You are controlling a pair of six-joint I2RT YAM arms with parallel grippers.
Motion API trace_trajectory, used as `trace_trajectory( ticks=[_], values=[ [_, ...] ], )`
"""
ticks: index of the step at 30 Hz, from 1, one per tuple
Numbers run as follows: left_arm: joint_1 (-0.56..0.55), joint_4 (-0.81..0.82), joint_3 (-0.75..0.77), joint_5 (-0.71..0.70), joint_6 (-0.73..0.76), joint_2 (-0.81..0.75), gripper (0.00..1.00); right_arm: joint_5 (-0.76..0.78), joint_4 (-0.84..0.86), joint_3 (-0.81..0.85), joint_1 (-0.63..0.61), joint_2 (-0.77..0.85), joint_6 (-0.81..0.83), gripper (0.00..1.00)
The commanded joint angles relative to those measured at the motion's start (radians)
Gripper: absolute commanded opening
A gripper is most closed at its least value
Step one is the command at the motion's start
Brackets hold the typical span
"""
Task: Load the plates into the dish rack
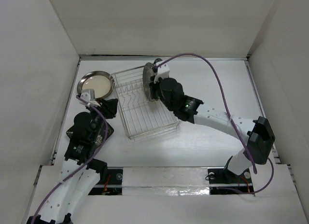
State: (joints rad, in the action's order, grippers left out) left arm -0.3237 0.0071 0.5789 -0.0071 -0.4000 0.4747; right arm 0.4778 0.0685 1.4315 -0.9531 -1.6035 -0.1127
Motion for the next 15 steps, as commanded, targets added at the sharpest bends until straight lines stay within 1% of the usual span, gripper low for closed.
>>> trace_trajectory(
  ticks=[1,2,3,4,5,6,7,8,9,10,12,13,14,15],
  values=[
    [0.049,0.021,0.053,-0.032,-0.077,0.094,0.17,-0.025,0.071,-0.15,-0.01,0.107,-0.082,0.0],
    [0.076,0.027,0.052,-0.012,-0.092,0.122,0.19,-0.025,0.079,-0.184,-0.01,0.135,-0.087,0.0],
    [0.137,0.039,0.053,0.001,-0.108,0.151,0.21,-0.027,0.088,-0.219,-0.01,0.166,-0.102,0.0],
    [0.168,0.04,0.062,0.039,-0.121,0.186,0.27,-0.03,0.1,-0.256,-0.01,0.192,-0.11,0.01],
    [0.201,0.044,0.067,0.086,-0.16,0.255,0.29,-0.037,0.122,-0.325,-0.01,0.22,-0.12,0.03],
    [0.233,0.068,0.068,0.111,-0.178,0.284,0.32,-0.038,0.132,-0.357,-0.01,0.268,-0.14,0.04],
    [0.289,0.088,0.064,0.133,-0.198,0.312,0.38,-0.045,0.143,-0.388,-0.01,0.29,-0.146,0.05],
    [0.316,0.109,0.058,0.156,-0.218,0.356,0.41,-0.054,0.158,-0.442,-0.01,0.309,-0.151,0.08],
    [0.34,0.155,0.052,0.159,-0.259,0.375,0.44,-0.053,0.162,-0.465,-0.01,0.324,-0.156,0.09],
    [0.392,0.174,0.044,0.16,-0.278,0.395,0.48,-0.051,0.162,-0.485,-0.01,0.358,-0.16,0.09],
    [0.435,0.204,0.048,0.148,-0.316,0.448,0.51,-0.062,0.171,-0.543,0.017,0.392,-0.182,0.12],
    [0.451,0.227,0.052,0.128,-0.324,0.465,0.56,-0.08,0.166,-0.554,0.028,0.424,-0.191,0.14],
    [0.472,0.24,0.059,0.083,-0.33,0.481,0.58,-0.126,0.156,-0.563,0.039,0.438,-0.196,0.18],
    [0.472,0.248,0.067,0.056,-0.332,0.519,0.6,-0.142,0.155,-0.585,0.048,0.451,-0.197,0.19]
  ],
)
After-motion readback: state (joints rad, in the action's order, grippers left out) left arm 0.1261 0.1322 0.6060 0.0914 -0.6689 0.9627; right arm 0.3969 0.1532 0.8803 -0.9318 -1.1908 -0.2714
